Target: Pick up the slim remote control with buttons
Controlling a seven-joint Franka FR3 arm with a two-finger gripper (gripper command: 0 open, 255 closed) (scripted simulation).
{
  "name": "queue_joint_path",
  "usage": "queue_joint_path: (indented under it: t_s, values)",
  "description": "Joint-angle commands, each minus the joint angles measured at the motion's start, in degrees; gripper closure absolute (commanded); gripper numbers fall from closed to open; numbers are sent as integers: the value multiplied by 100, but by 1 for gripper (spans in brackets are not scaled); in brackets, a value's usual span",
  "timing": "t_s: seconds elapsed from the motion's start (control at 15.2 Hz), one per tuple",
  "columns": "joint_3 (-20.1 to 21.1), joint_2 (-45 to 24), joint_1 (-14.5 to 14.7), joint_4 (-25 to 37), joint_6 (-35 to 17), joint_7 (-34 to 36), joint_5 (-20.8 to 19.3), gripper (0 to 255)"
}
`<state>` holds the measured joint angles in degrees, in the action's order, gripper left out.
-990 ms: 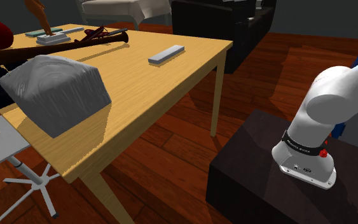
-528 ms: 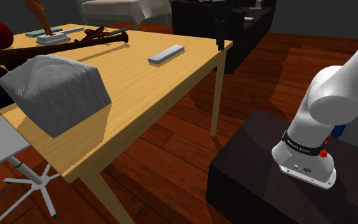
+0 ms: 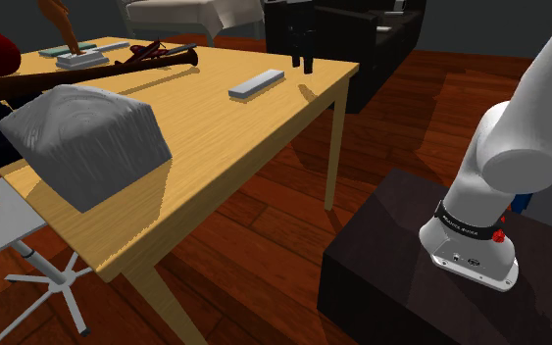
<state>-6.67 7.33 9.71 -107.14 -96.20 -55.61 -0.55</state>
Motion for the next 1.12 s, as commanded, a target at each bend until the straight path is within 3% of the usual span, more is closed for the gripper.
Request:
queue_joint_path:
  t_s: [0.0,0.53,1.06]
  values:
    - [31,-353,86,406,4,-499,32,0]
    - [352,-1756,361,2223,226,-2195,128,0]
    - [369,-1734,370,1610,-370,-2237,126,0]
